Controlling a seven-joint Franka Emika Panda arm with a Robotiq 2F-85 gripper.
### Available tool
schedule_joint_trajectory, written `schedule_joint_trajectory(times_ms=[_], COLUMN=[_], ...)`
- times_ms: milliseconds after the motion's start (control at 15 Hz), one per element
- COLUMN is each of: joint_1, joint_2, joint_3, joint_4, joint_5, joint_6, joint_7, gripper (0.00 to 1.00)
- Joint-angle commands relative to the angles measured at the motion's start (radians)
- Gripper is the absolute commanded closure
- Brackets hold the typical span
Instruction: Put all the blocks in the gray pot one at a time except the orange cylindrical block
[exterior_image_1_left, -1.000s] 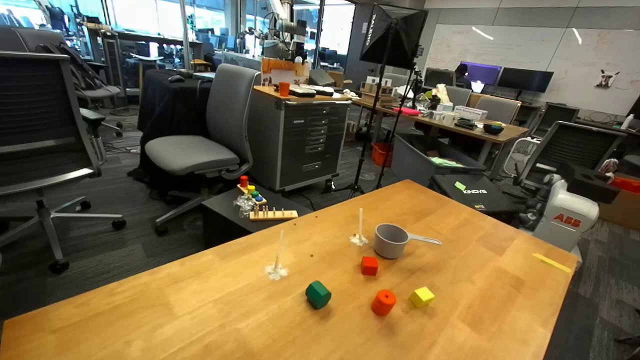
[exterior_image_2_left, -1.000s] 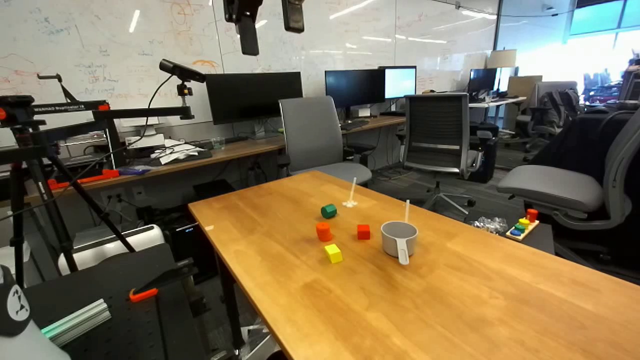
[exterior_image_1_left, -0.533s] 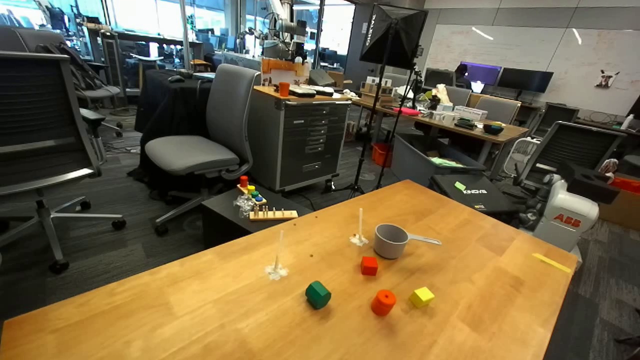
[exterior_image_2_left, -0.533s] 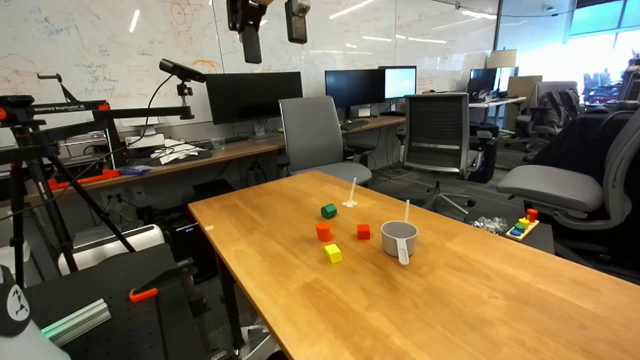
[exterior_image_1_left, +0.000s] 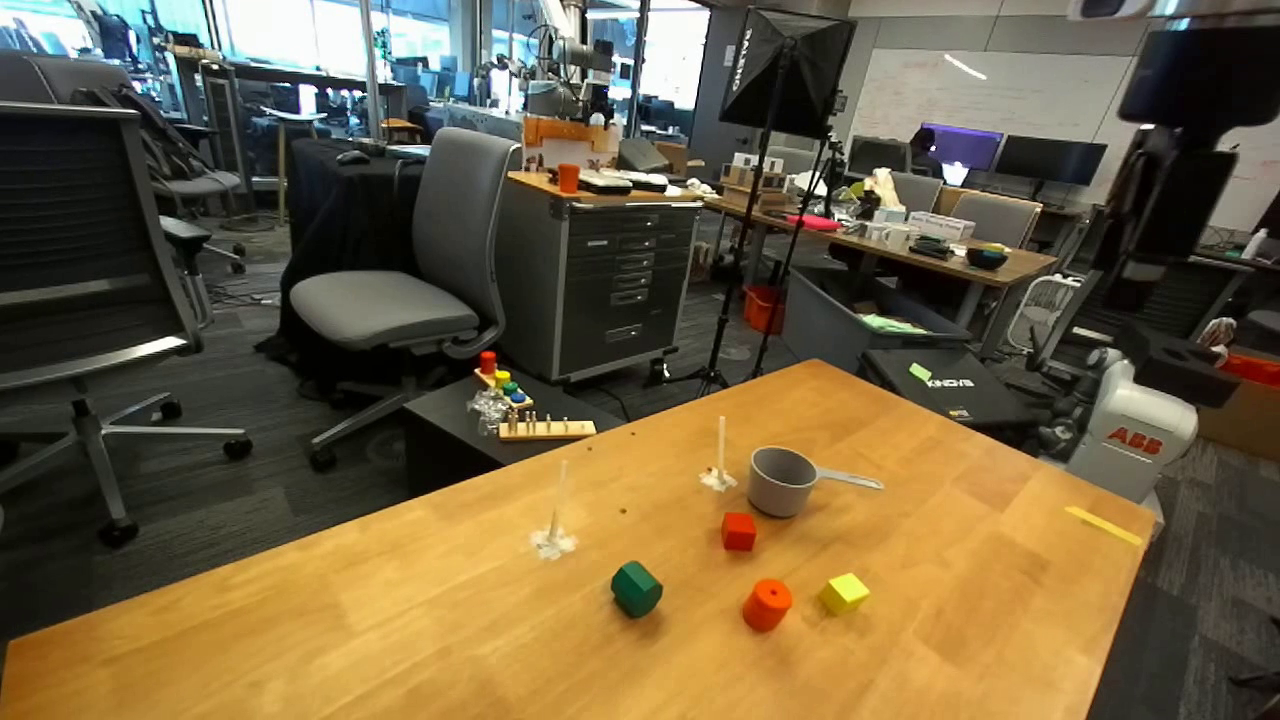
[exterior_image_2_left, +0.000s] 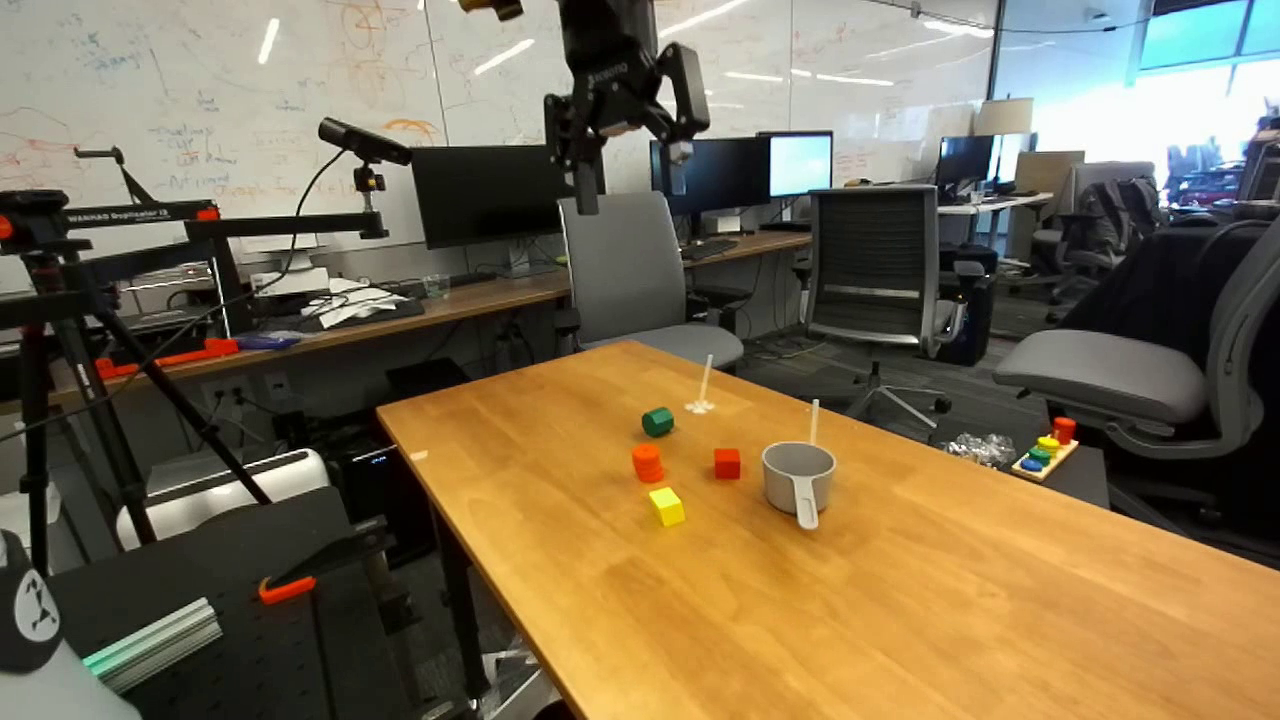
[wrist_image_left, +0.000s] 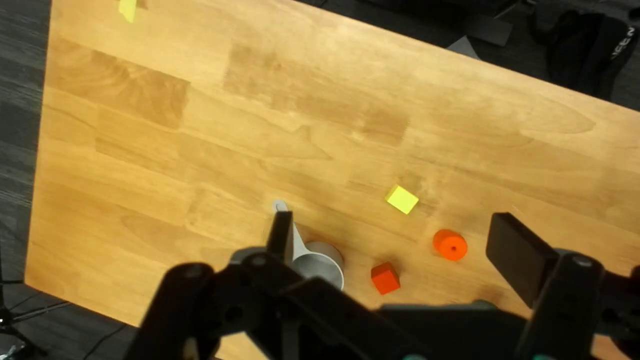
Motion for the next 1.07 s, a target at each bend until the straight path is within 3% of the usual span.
schedule_joint_trajectory(times_ms=[0,200,267,400,600,1000], joint_1=[0.017,0.041,0.030,0.035,0.031,0.078], joint_2=[0.247,0.404,0.296,0.346,0.322,0.527], joint_3=[0.037,0.051,0.037,0.037,0.028,0.059], joint_4=[0.203,0.341,0.214,0.237,0.217,0.340], joint_5=[-0.037,-0.051,-0.017,-0.018,-0.047,-0.027], joint_6=[0.000,-0.057,0.008,0.012,0.027,0.124], joint_7=[0.062,0.109,0.065,0.070,0.105,0.150], gripper=[0.00,0.00,0.00,0.00,0.00,0.00])
